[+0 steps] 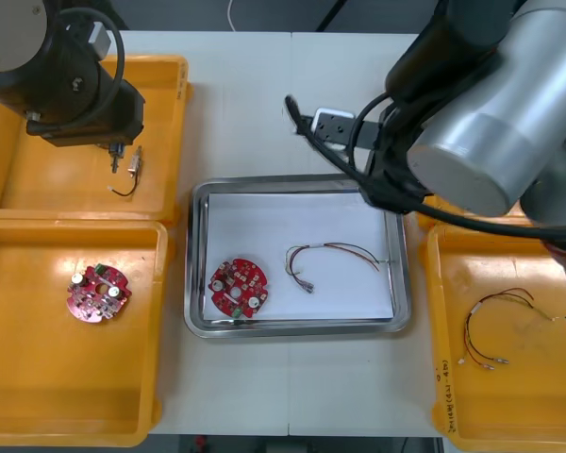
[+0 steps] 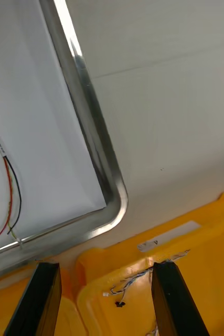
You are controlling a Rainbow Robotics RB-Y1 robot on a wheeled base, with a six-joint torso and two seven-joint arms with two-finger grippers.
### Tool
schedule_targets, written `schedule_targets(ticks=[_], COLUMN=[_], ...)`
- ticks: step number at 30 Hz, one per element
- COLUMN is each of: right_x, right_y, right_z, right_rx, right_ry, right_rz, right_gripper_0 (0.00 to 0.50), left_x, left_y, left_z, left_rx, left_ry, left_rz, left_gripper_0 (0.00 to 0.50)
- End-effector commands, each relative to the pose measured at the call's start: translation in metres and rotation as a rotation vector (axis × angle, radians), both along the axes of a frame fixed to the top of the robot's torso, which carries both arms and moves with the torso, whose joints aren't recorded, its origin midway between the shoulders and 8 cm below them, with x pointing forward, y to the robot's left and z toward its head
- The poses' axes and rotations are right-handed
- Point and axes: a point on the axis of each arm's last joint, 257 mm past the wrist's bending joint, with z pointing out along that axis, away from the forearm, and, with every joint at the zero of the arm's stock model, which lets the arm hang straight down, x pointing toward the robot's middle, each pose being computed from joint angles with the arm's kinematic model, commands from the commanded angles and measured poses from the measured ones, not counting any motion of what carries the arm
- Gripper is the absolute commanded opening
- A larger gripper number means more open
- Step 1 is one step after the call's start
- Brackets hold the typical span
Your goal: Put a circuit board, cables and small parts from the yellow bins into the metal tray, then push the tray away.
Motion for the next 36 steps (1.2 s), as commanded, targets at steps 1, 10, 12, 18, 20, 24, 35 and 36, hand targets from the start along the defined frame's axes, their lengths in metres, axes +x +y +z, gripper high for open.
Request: schedule_targets(ticks=[1,10,12,18,20,24,35,36], right_x=[0.016,0.026,0.027,0.032,0.034,0.036,0.029,0.028], right_y=[-0.040,-0.117,-0.144,-0.208,-0.224,-0.261,-0.330,-0.335], right_z=[0.051,0.075,0.083,0.096,0.095,0.095,0.095,0.093], right_rx=[0.044,0.142,0.173,0.285,0.304,0.324,0.311,0.311], right_ry=[-0.101,-0.116,-0.122,-0.131,-0.123,-0.122,-0.115,-0.103], right_rz=[-0.083,-0.253,-0.312,-0.477,-0.521,-0.621,-0.784,-0.794], right_gripper_0=[0.500,0.500,0.500,0.500,0.500,0.500,0.500,0.500], left_x=[-0.007,-0.017,-0.021,-0.027,-0.029,-0.031,-0.024,-0.022], left_y=[-0.011,-0.040,-0.053,-0.092,-0.100,-0.119,-0.149,-0.150], left_z=[0.003,-0.008,-0.013,-0.033,-0.038,-0.055,-0.095,-0.099], left_rx=[-0.022,-0.016,-0.019,-0.030,-0.017,0.006,0.029,0.033], left_ry=[-0.007,0.003,0.012,0.022,0.020,0.020,0.016,0.014], left_rz=[0.013,-0.034,-0.041,-0.056,-0.069,-0.096,-0.132,-0.132], left_gripper_0=[0.000,0.000,0.000,0.000,0.000,0.000,0.000,0.000])
